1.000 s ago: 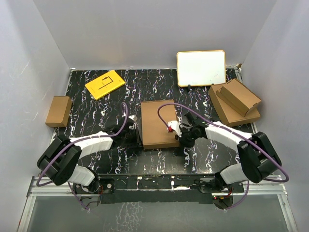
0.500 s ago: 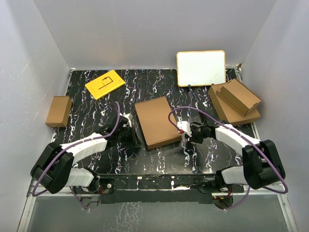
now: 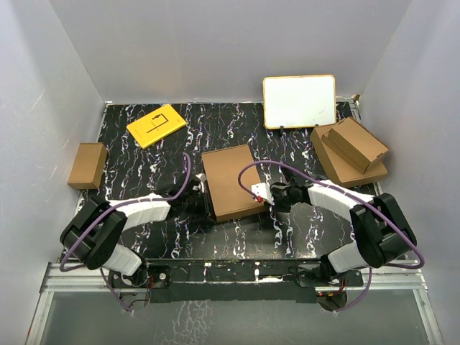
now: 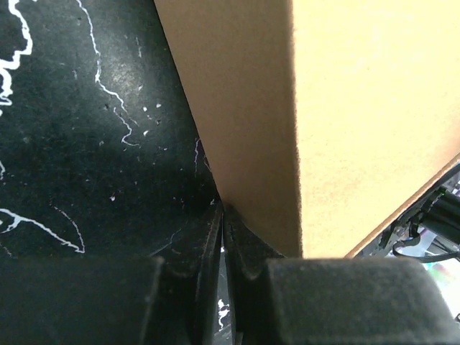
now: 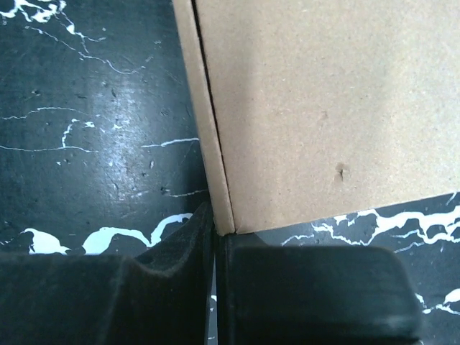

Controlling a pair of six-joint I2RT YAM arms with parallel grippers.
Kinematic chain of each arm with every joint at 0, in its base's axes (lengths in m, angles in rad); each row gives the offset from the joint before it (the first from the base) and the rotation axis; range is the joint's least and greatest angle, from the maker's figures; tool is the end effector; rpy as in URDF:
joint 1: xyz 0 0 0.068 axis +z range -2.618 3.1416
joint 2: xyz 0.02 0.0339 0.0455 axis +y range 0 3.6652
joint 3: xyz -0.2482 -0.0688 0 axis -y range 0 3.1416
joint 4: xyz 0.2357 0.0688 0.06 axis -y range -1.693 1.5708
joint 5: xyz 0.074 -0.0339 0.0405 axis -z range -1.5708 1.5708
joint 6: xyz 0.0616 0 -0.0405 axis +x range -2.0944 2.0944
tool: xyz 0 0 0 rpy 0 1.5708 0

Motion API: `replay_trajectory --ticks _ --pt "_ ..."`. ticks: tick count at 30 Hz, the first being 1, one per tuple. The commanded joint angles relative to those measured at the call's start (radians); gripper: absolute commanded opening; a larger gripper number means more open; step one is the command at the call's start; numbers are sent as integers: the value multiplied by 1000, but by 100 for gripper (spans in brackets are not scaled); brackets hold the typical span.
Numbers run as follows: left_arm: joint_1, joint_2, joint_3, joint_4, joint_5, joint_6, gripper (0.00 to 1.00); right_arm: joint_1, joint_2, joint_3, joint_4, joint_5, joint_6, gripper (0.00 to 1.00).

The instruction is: Fold the paper box

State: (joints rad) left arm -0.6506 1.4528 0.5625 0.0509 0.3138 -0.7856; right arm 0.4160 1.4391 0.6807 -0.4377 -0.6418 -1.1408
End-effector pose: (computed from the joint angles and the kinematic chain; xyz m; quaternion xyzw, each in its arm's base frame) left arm 0.2067 -0.1812 0.1158 -0.0065 0.9241 -0.3423 0.1700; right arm 0.2091 0.1327 0.1262 -0.6965 0.6226 0.2271 0.2751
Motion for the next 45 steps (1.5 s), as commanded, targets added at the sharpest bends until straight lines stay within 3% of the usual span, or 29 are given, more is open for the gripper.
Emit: replay_trajectory --ticks 1,8,15,21,24,28,34,39,45 --pt "-59 25 67 80 33 -18 8 62 -23 47 103 -156 96 8" --pt "6 -175 -9 -136 -59 86 13 -114 -53 57 -45 -112 -60 8" --pt "211 -316 -9 -294 -80 202 35 -256 8 163 -34 -78 -172 8" --pt "360 -51 170 -188 -33 273 37 -252 293 497 -108 -195 -330 11" --pt "390 111 306 -147 -3 306 37 -223 485 688 -191 -198 -374 12" --pt "401 294 441 -123 96 320 35 -170 594 810 -216 -192 -384 12" --pt "393 423 537 -67 237 292 33 -80 624 795 -199 -234 -359 13" --pt "385 474 615 -56 284 289 34 -35 567 752 -93 -281 -206 12" --pt "447 478 729 -269 98 394 42 -77 525 746 -27 -53 -20 10"
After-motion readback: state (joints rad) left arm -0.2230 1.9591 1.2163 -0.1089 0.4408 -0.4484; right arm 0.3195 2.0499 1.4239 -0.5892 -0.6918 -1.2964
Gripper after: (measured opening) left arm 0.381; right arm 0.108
